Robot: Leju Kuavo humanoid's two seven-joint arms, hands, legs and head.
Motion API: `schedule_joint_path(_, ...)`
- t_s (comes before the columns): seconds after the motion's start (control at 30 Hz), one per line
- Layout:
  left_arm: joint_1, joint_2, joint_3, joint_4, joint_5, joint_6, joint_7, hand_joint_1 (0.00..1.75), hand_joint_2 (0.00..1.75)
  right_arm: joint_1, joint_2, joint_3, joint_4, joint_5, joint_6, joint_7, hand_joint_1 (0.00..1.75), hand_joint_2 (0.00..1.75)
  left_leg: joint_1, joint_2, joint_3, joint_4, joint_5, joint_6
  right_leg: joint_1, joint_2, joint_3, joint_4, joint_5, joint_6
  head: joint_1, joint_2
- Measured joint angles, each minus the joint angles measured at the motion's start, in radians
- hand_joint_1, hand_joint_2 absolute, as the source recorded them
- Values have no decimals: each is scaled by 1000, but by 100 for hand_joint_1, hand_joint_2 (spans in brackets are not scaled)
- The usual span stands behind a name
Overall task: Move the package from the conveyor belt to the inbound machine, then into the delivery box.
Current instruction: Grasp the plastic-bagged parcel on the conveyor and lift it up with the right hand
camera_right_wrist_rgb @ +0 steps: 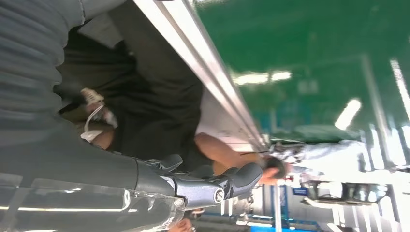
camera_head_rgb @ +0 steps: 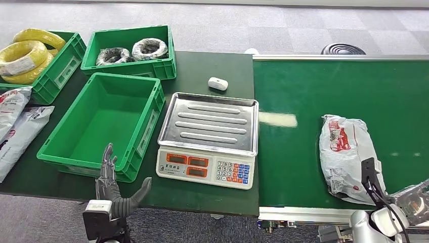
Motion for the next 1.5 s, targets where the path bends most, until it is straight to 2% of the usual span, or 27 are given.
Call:
schedule_joint_path(0.2,-1,7,2,0,8,8,-7,0,175,2,58,-46,-85,-37,3,-76,0,175,0,0,0,0,0,0,0,0,0,0,0,0,0,0)
schedule_joint_path(0.27,-1,10,2,2,12,19,-14,0,175,7,94,-58,-129,-150,40,-194,0,175,0,0,0,0,0,0,0,1,0,0,0,0,0,0)
schedule_joint_path(0.33,-4,12,2,9,20,34,-27,0,175,17,149,-61,-193,-362,115,-378,0,175,0,1,0,0,0,0,0,1,0,0,0,0,0,0)
schedule_joint_path(0.4,-12,15,2,25,31,43,-45,0,175,31,206,-42,-255,-535,164,-508,0,175,1,0,0,0,0,0,1,1,0,0,0,0,0,0)
schedule_joint_path(0.57,-31,23,-4,71,59,53,-68,0,175,64,297,29,-361,-618,170,-586,0,175,2,1,0,0,0,-1,1,0,0,1,-1,-1,0,0)
schedule_joint_path(0.77,-79,39,-39,119,95,47,-72,0,175,101,351,156,-377,-745,197,-742,0,175,2,1,0,0,0,-1,1,0,0,1,0,-1,0,0)
schedule_joint_path(0.87,-94,44,-52,137,101,43,-72,0,175,100,361,204,-332,-692,170,-707,0,175,2,1,0,0,0,0,1,0,0,1,0,-1,0,0)
schedule_joint_path(1.0,-123,57,-76,176,128,51,-72,0,175,61,357,244,-154,-427,18,-456,0,175,2,1,0,0,0,0,1,0,0,1,0,-1,0,0)
schedule_joint_path(1.1,-145,71,-94,208,157,48,-72,0,175,30,334,246,14,-319,-68,-310,0,175,2,0,0,0,0,0,1,0,0,1,0,-1,0,0)
schedule_joint_path(1.27,-160,98,-109,241,182,42,-73,0,175,3,286,229,171,-274,-104,-253,0,175,2,1,1,0,0,-1,1,1,0,0,-1,-1,0,0)
schedule_joint_path(1.5,-160,124,-121,262,196,41,-73,0,175,-37,262,214,255,-250,-105,-221,0,175,2,0,10,0,-1,0,1,0,9,-2,-3,0,0,0)
